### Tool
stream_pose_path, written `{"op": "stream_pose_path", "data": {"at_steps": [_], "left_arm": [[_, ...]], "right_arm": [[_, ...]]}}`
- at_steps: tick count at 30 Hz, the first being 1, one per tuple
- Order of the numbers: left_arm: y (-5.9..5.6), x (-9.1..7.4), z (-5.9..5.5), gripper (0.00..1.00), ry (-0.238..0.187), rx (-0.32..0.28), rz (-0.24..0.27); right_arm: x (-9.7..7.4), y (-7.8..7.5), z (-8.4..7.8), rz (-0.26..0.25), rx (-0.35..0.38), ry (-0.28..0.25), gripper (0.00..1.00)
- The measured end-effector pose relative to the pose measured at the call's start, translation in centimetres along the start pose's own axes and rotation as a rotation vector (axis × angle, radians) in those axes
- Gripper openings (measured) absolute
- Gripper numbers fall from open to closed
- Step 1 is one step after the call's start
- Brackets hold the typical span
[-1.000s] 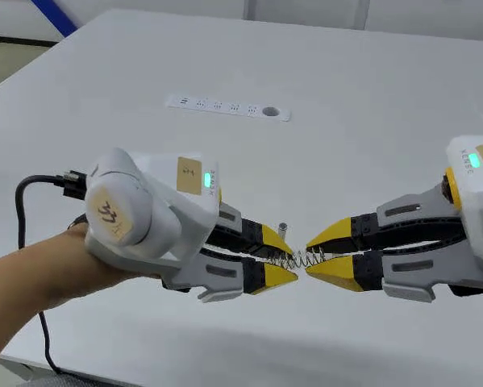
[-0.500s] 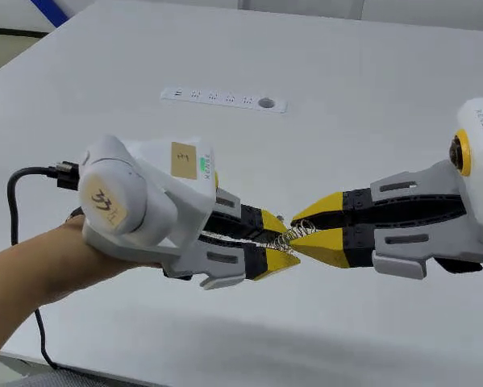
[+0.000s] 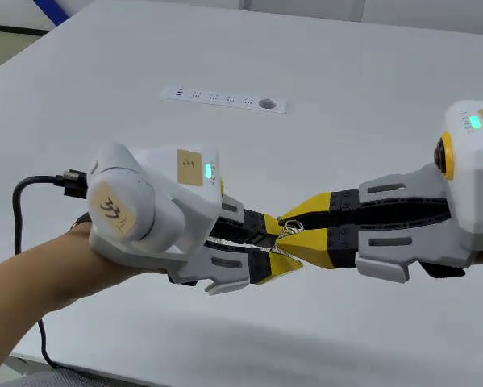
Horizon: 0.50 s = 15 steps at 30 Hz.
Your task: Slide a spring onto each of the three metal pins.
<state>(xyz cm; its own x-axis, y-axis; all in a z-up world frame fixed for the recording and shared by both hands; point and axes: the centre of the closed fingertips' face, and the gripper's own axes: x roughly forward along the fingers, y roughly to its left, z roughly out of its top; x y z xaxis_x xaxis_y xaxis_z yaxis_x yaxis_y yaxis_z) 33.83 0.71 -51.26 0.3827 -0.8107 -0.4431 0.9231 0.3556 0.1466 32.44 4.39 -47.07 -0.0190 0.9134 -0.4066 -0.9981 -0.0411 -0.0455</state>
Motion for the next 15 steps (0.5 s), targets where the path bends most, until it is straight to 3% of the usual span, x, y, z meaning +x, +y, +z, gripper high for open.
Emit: {"op": "stream_pose_path", "data": {"at_steps": [3, 8, 12, 15], "left_arm": [[-0.2, -0.3, 0.3, 0.11, -0.027, -0.099, -0.016], [0.4, -0.6, 0.6, 0.13, -0.054, -0.112, 0.005], [0.7, -0.5, -0.6, 0.22, -0.011, -0.111, 0.015], [0.9, -0.7, -0.7, 0.31, -0.023, -0.140, 0.024]], "right_arm": [[0.0, 0.2, 0.3, 0.008, 0.012, -0.013, 0.10], [-0.1, -0.2, 0.1, -0.011, 0.013, -0.014, 0.10], [-0.1, -0.4, 0.3, -0.023, 0.023, -0.025, 0.10], [-0.2, -0.7, 0.4, -0.031, 0.024, -0.025, 0.10]]}}
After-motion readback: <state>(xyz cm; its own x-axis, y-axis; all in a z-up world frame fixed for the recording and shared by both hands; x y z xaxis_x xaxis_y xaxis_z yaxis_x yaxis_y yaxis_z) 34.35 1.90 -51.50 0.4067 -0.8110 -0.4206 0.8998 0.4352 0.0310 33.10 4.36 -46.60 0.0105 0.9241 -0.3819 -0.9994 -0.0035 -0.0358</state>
